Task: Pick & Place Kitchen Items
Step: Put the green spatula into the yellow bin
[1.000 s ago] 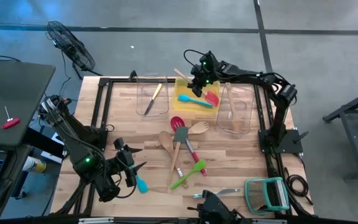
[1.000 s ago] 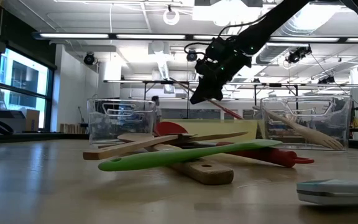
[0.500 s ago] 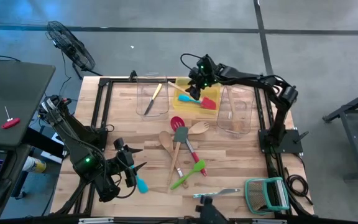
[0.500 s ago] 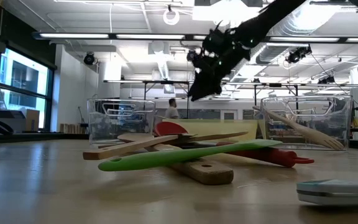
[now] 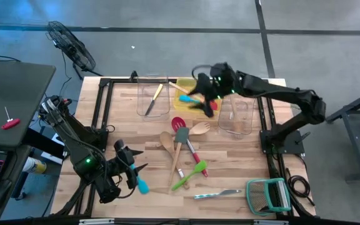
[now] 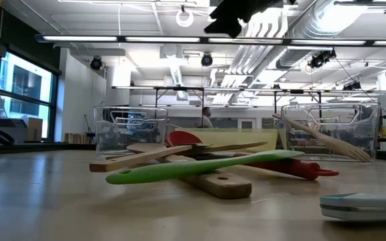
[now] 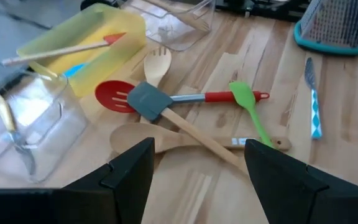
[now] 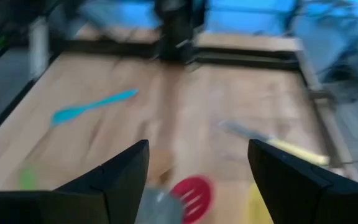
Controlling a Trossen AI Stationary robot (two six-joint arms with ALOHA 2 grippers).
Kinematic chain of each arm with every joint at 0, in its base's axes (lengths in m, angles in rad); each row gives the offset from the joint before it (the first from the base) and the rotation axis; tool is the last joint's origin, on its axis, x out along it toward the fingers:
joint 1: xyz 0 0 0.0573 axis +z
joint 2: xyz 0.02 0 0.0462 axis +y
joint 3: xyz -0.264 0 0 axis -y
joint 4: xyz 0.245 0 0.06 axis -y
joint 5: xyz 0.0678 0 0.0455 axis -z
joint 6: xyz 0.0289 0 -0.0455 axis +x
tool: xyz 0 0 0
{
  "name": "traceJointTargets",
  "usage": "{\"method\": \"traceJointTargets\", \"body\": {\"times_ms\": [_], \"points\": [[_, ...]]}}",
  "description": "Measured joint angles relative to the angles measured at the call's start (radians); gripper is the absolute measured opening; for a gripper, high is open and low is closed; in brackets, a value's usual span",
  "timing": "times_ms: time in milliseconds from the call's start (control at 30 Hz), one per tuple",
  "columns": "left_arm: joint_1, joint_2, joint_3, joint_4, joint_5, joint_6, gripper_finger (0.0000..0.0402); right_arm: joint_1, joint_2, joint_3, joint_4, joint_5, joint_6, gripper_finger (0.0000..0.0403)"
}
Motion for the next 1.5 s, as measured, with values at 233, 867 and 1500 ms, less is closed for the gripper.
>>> {"method": "traceJointTargets", "body": {"times_ms": [233,867,1500], "points": [[0.013,0.000,0.000,0.017,-0.011,-0.009,0.0244,0.245,-0.025,-0.001,-0.320,0.114,-0.111,0.0266],[0.123,0.084,0.000,0.200,0.152,0.015,0.0244,0.761,0.231,-0.001,-0.221,0.396,0.001,0.0266],[0.122,0.227,0.000,0.368,0.240,-0.055,0.0244,0.690,0.491,-0.001,-0.091,0.383,-0.017,0.0237]]}}
